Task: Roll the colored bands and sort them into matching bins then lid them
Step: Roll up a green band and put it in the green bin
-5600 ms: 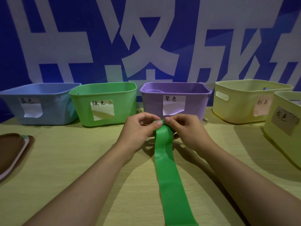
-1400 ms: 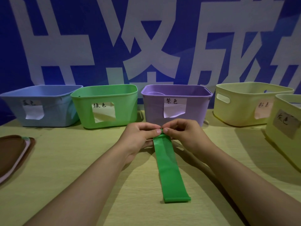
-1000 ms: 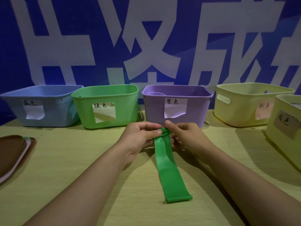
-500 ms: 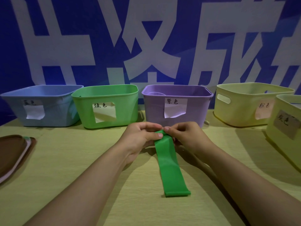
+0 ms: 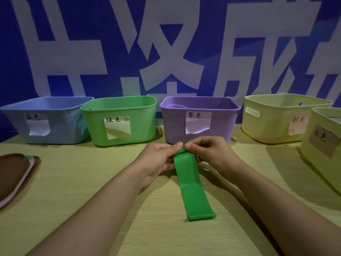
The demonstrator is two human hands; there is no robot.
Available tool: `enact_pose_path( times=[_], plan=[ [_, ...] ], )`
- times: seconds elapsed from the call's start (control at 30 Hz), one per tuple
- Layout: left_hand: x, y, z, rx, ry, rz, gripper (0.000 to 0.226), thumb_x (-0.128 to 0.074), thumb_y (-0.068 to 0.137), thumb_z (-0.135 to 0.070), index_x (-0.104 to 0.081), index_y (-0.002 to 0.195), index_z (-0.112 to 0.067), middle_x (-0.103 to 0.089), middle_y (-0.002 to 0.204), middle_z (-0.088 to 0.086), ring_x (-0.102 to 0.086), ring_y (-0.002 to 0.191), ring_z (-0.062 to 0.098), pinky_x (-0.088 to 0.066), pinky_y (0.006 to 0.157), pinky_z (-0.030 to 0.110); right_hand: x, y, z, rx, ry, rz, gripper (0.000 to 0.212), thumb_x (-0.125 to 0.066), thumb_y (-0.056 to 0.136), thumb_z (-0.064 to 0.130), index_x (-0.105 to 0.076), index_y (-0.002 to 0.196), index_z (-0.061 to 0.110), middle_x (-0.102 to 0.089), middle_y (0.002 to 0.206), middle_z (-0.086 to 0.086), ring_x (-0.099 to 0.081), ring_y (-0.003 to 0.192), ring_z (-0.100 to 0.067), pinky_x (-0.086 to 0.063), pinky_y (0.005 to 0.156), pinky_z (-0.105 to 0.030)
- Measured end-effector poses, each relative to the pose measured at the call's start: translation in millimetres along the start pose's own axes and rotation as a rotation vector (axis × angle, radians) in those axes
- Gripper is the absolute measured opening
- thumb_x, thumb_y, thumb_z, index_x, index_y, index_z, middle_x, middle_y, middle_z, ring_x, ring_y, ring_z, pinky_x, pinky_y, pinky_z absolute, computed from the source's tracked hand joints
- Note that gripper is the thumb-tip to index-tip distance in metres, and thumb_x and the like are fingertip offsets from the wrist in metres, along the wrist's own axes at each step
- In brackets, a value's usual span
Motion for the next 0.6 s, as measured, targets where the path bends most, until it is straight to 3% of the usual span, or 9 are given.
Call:
enact_pose_path(
  times=[0.3, 0.4, 0.5, 0.6],
  plan=[
    [6.0, 3.0, -2.9, -0.028, -0.019, -0.035, 0.019, -0.072, 0.092, -0.009, -0.074, 0.106, 0.003, -0.078, 0.102, 0.018, -0.077, 0.093, 0.025, -0.06, 0.071, 0.024, -2.8, -0.5, -8.7, -0.058, 0.065, 0.002, 0.017, -0.071, 0.095, 0.027, -0.078, 0.102, 0.013, -0.076, 0.097, -0.015, -0.066, 0.08, -0.019, -0.057, 0.074, -0.028],
    [6.8, 3.8, -3.2, -0.036, -0.024, -0.041, 0.02, -0.072, 0.091, -0.006, -0.074, 0.109, 0.003, -0.078, 0.105, 0.018, -0.077, 0.097, 0.026, -0.061, 0.074, 0.025, -6.1, -3.6, -9.9, -0.114, 0.11, 0.014, 0.039, -0.067, 0.096, 0.04, -0.075, 0.101, 0.003, -0.072, 0.086, -0.016, -0.066, 0.072, -0.02, -0.057, 0.073, -0.033],
    [4.9, 3.4, -4.1, -0.048, -0.03, -0.047, 0.02, -0.073, 0.09, -0.004, -0.073, 0.109, 0.003, -0.078, 0.105, 0.018, -0.077, 0.095, 0.025, -0.062, 0.076, 0.025, -6.6, -8.4, -11.4, -0.189, 0.12, -0.004, 0.061, -0.061, 0.097, 0.051, -0.072, 0.098, -0.009, -0.069, 0.077, -0.017, -0.067, 0.062, -0.019, -0.057, 0.06, -0.027],
    [4.5, 3.7, -4.6, -0.061, -0.019, -0.046, 0.022, -0.075, 0.087, -0.001, -0.074, 0.109, 0.002, -0.078, 0.106, 0.016, -0.076, 0.099, 0.025, -0.062, 0.081, 0.027, -6.5, -8.8, -13.9, -0.227, 0.066, -0.013, 0.065, -0.06, 0.094, 0.059, -0.074, 0.09, -0.004, -0.074, 0.076, -0.016, -0.073, 0.066, -0.025, -0.059, 0.063, -0.033]
  ],
)
Point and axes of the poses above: each hand's wrist, its own y-axis towards the middle knuckle, its own x-axis out of the back of the hand, z = x × y, the point moved 9 cm from there along y, towards the middle knuckle
